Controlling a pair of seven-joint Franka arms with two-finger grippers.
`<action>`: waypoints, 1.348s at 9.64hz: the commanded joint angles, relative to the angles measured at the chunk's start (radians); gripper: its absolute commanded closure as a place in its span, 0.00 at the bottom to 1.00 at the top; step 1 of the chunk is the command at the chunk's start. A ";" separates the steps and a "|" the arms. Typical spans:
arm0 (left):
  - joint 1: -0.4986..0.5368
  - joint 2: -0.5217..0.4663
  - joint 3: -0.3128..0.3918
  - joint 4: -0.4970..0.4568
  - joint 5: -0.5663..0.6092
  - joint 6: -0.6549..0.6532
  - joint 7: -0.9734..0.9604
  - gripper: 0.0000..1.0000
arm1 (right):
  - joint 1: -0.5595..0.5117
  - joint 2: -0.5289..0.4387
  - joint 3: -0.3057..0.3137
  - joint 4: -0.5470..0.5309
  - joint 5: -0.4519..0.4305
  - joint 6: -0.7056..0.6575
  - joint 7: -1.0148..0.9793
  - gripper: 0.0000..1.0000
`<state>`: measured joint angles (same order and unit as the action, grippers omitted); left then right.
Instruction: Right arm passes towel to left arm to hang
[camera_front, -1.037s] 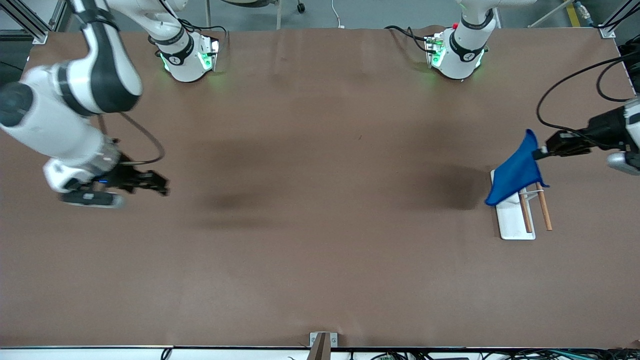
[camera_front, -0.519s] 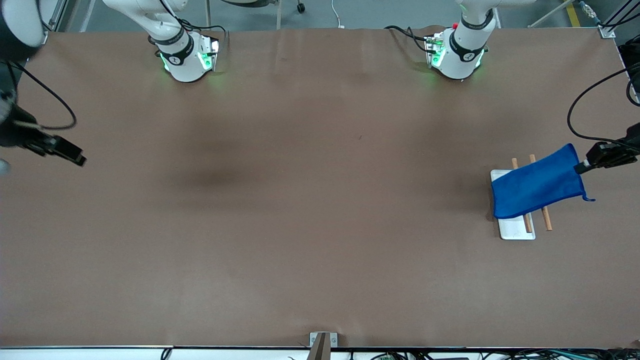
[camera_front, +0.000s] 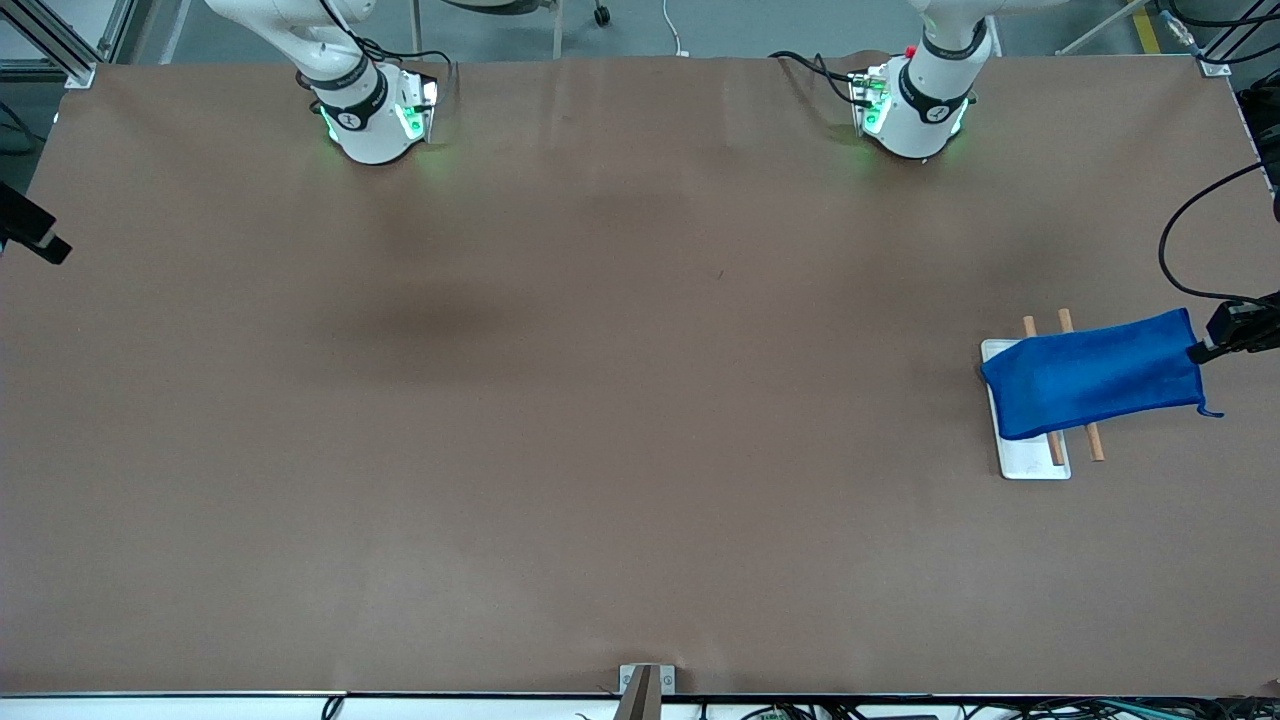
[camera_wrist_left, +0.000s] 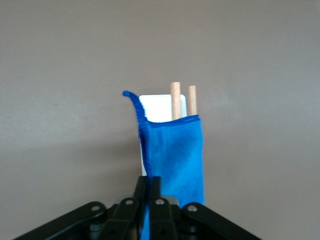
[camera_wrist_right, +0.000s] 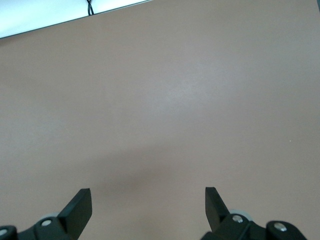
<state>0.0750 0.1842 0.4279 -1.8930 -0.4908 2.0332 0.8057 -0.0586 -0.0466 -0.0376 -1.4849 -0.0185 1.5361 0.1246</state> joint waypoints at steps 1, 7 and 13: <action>0.005 0.040 0.005 0.020 0.021 0.004 0.030 0.00 | 0.002 0.013 -0.005 0.000 -0.024 -0.011 -0.075 0.00; -0.015 -0.173 -0.203 -0.015 0.379 -0.082 -0.386 0.00 | 0.005 0.019 -0.033 -0.018 -0.023 -0.016 -0.089 0.00; -0.087 -0.296 -0.468 0.136 0.471 -0.333 -0.823 0.00 | 0.006 0.019 -0.033 -0.018 -0.023 -0.025 -0.085 0.00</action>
<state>-0.0173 -0.1391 -0.0287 -1.8202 -0.0379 1.7641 -0.0069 -0.0556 -0.0142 -0.0696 -1.4899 -0.0239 1.5140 0.0465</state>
